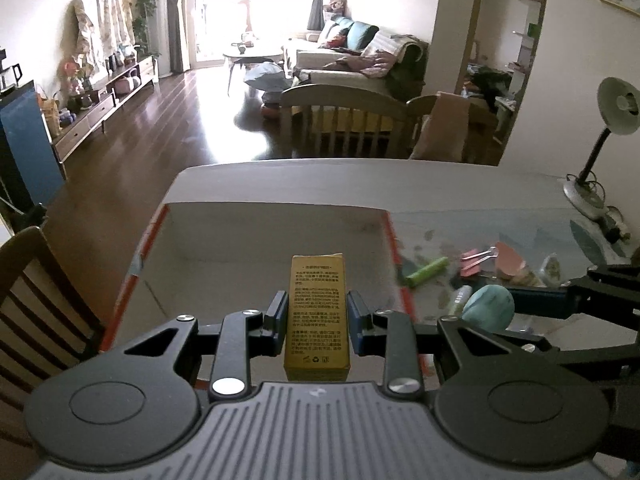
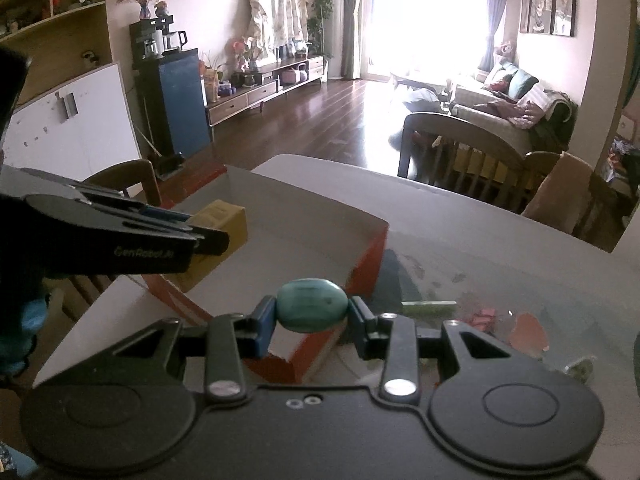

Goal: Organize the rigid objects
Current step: 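Carry the yellow box and teal soap over the open cardboard box with both grippers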

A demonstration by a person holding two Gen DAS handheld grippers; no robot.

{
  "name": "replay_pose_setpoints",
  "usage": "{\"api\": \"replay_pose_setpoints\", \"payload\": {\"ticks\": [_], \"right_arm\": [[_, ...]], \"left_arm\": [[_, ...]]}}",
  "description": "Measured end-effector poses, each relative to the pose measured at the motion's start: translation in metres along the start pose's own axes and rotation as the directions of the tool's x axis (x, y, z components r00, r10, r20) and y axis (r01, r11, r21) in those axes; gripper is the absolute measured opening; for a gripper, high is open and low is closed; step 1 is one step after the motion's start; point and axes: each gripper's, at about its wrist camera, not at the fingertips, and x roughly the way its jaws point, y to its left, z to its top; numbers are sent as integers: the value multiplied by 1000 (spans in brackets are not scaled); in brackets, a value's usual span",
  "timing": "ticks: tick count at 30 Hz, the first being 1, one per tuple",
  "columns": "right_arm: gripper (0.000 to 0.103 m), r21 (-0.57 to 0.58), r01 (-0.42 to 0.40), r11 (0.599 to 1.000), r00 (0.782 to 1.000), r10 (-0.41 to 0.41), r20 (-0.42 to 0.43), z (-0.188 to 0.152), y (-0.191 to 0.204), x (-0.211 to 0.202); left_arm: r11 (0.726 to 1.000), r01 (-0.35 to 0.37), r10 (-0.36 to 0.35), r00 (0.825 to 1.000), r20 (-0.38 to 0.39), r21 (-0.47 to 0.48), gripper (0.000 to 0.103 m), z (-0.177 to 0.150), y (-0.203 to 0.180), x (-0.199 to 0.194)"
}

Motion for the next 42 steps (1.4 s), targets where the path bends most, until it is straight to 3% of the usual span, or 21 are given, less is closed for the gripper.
{"api": "replay_pose_setpoints", "payload": {"ticks": [7,22,32,42], "right_arm": [[38,-13,12,1000,1000,-13,-18,17,18,37],[38,-3,-14,1000,986,13,-165,22,34,133],[38,-22,-12,1000,963,6,-268,21,42,181],[38,-30,-24,999,949,14,-316,19,51,197]], "left_arm": [[999,-34,35,999,-22,41,30,9,34,21],[987,-61,80,988,-129,146,30,16,72,98],[981,-25,78,958,-276,191,30,10,81,154],[984,-22,84,930,-357,174,30,-4,95,175]]}}
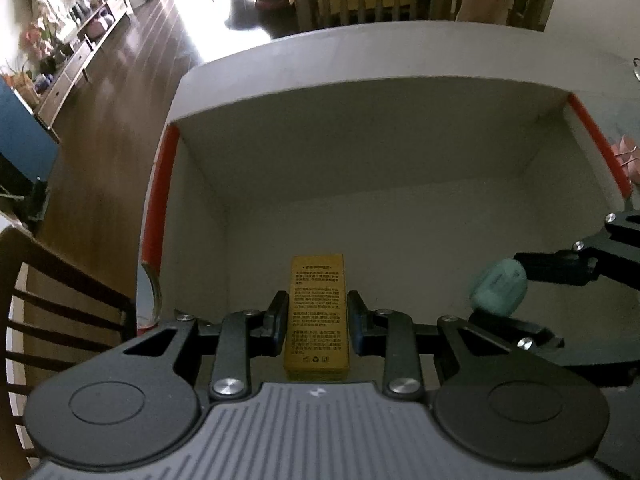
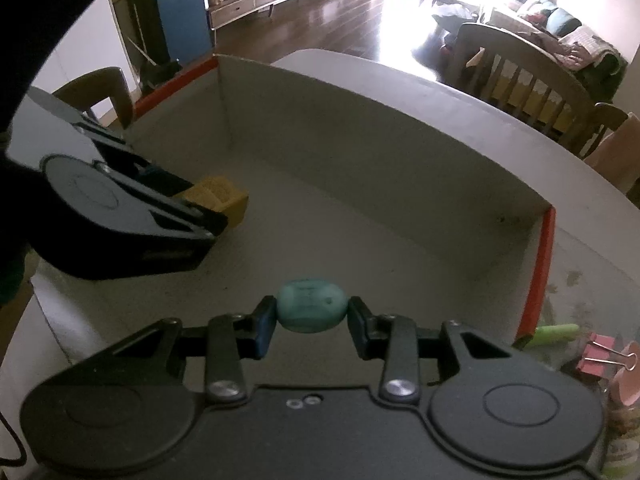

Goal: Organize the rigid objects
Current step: 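Carry the yellow box and teal soap over the open cardboard box with both grippers, then open both grippers to drop the yellow box and teal soap inside the cardboard box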

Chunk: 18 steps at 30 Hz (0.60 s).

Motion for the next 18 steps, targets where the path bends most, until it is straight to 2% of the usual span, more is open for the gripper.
{"api": "replay_pose_setpoints", "payload": {"ticks": [5,11,18], "right_arm": [[38,13,-2,1000,1000,2,-24,5,-4,4],[38,33,-2,999,998,4,-69,11,-10,11],[40,40,2,999,997,0,-71,10,-12,10]], "left_arm": [[1000,16,-16,999,-32,-7,30,-3,5,4],[999,29,-26,994,-102,28,30,-2,2,9],[999,18,-13,993,-116,42,30,-2,1,3]]}}
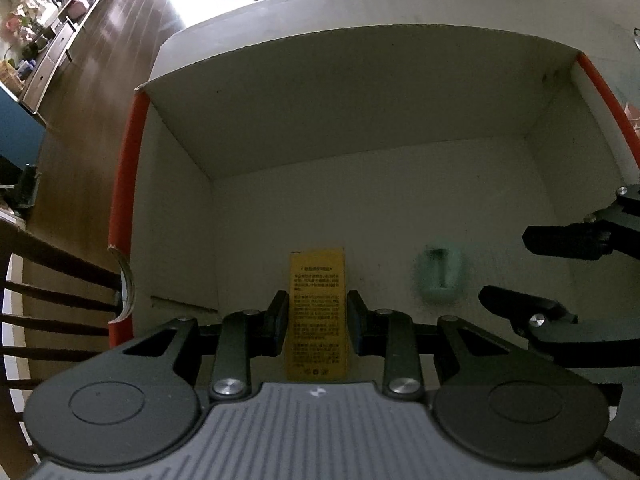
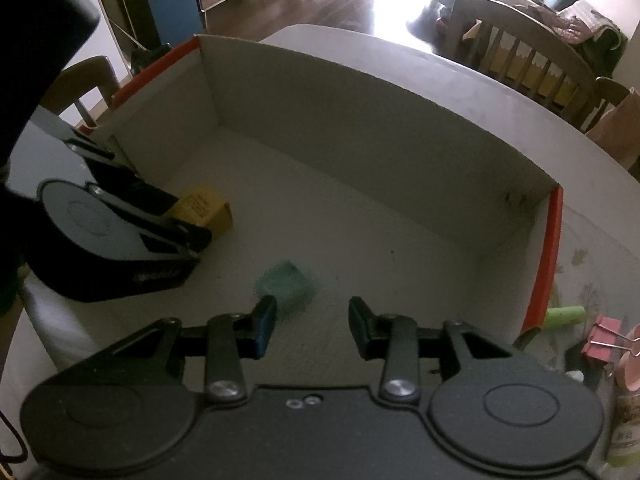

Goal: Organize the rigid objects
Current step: 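Open both grippers to drop the yellow box and teal soap inside the cardboard box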

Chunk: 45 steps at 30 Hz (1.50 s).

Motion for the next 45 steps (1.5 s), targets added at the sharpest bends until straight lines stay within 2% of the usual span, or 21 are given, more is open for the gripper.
{"api": "replay_pose_setpoints", "payload": {"ticks": [6,17,26,37,41,45], "right_arm": [[46,12,4,1000,1000,-5,21,-2,-2,-5],[51,36,-6,999,995,2,96,-14,-4,-42],[52,46,-20,999,986,12,169,-29,-1,-81],[53,72,-28,997,962,7,272,-53,-4,-133],[54,91,-28,995,954,-1,300,-66,-6,-148],[62,104,-36,994,940,-2,341,-80,-9,-167]], "left_arm": [[1000,-9,10,999,46,-22,30,5,-7,-10],[998,-5,15,986,165,-64,30,-18,-19,-62],[996,4,20,967,255,-93,30,-33,-25,-107],[993,30,16,922,386,-113,30,-55,-34,-157],[993,20,29,915,403,-118,30,-64,-43,-167],[991,48,9,908,418,-126,30,-73,-50,-175]]}}
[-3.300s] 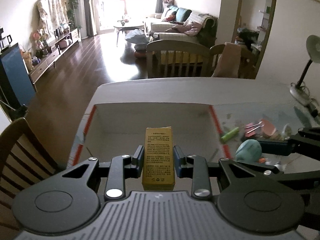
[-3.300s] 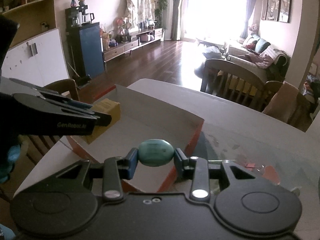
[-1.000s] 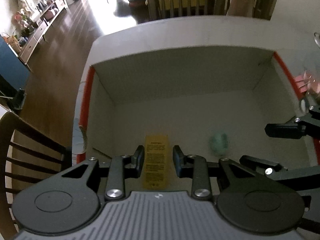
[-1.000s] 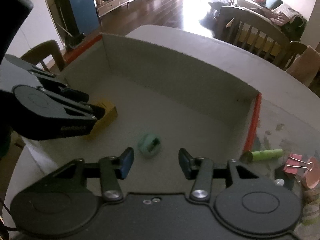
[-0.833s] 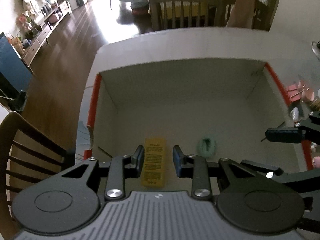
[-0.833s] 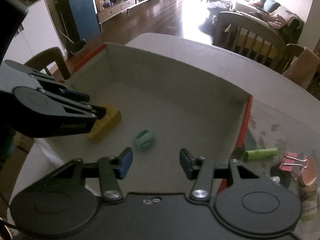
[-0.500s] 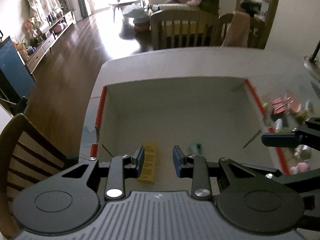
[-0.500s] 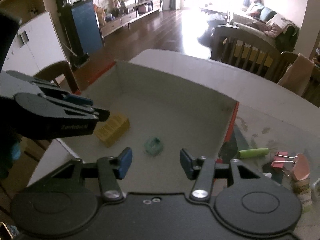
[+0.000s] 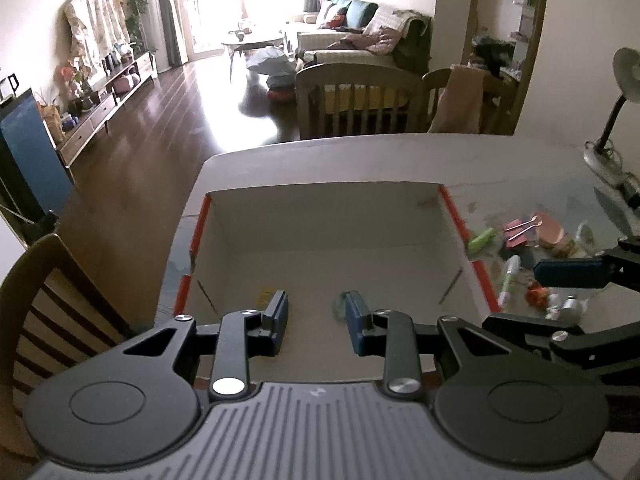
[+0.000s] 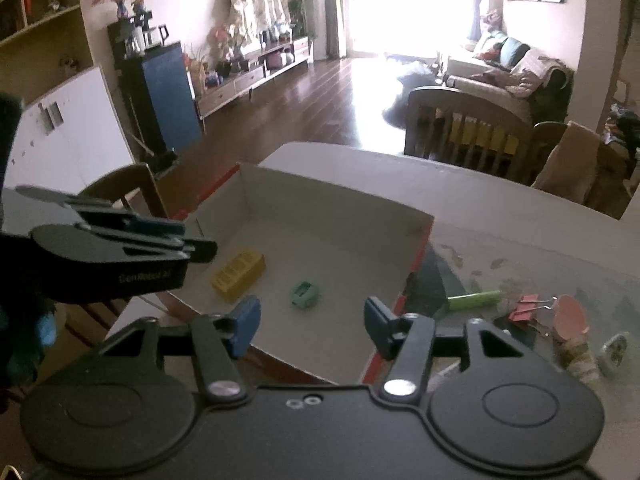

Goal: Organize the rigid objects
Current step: 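Open both grippers to drop the yellow box and teal soap inside the cardboard box, then withdraw both grippers from the cardboard box back toward the table items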

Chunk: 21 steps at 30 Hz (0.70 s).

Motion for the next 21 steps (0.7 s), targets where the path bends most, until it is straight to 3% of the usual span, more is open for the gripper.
{"api": "replay_pose_setpoints", "payload": {"ticks": [16,19,21], "right_arm": [[71,58,20,998,994,-26,105,-35,-33,-56],[80,94,24,995,990,-36,134,-46,-47,-66],[80,104,32,994,989,-47,142,-55,-57,-72]], "left_arm": [[999,45,-43,994,103,-18,30,-17,-39,-27],[998,55,-53,989,140,-14,30,-22,-48,-31],[998,66,-63,986,155,-16,35,-27,-57,-32]]}}
